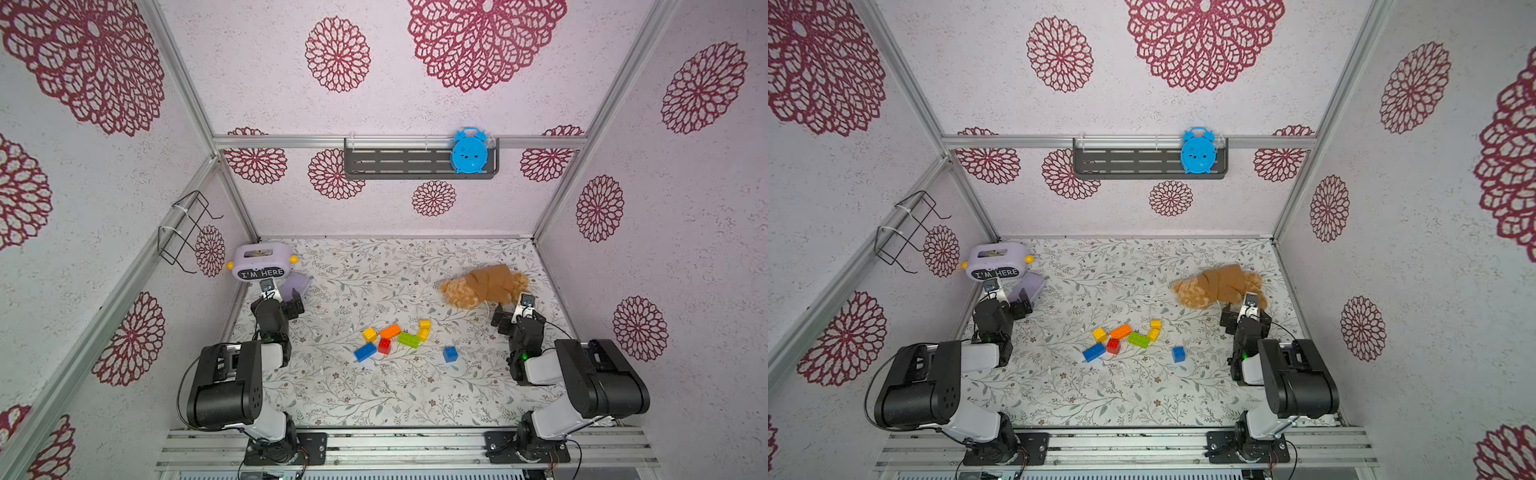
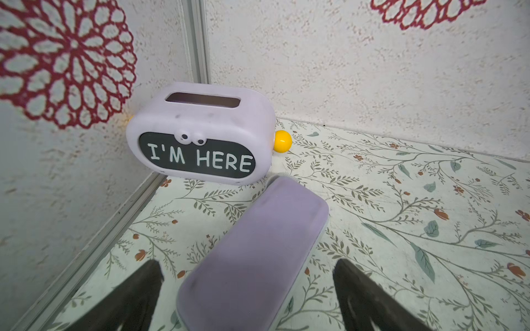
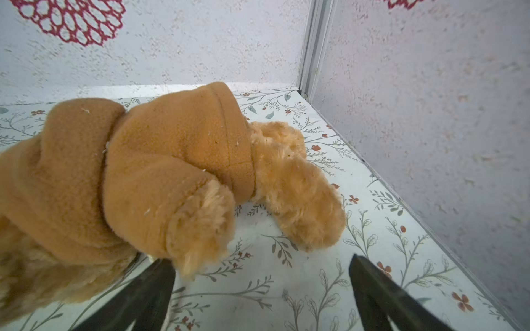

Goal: Assemble a fork with lego
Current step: Adjust the lego brick at the center of the board.

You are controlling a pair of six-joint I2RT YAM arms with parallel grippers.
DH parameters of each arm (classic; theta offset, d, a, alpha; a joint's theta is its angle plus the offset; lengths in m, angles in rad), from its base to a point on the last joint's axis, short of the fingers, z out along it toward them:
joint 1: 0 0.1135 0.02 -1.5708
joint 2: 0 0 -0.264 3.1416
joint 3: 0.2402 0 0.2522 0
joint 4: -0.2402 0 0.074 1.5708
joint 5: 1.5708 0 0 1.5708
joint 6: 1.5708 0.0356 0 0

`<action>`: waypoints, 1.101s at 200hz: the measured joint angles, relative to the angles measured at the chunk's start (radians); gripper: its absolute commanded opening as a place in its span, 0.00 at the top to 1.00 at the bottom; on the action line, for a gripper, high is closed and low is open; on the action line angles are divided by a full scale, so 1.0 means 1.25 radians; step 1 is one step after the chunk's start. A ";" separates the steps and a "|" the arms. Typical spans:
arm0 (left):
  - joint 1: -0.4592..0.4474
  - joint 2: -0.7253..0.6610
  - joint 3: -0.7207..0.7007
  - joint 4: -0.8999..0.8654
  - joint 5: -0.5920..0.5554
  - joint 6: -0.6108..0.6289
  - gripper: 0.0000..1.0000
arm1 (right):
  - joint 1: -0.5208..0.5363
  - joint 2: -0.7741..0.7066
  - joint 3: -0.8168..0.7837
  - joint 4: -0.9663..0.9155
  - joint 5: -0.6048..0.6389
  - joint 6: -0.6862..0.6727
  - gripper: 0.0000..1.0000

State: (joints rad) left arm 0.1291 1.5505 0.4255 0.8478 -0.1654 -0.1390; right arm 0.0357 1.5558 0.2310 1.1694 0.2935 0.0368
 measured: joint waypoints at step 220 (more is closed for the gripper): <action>-0.181 -0.337 0.385 -0.882 0.022 -0.255 0.02 | 0.004 -0.729 0.101 -0.815 -0.008 0.222 0.01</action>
State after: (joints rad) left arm -0.0975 1.1297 0.9073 -0.2543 -0.1379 -0.4580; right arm 0.0406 0.6449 0.3576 0.1501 0.2840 0.3149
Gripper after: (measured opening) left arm 0.973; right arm 0.987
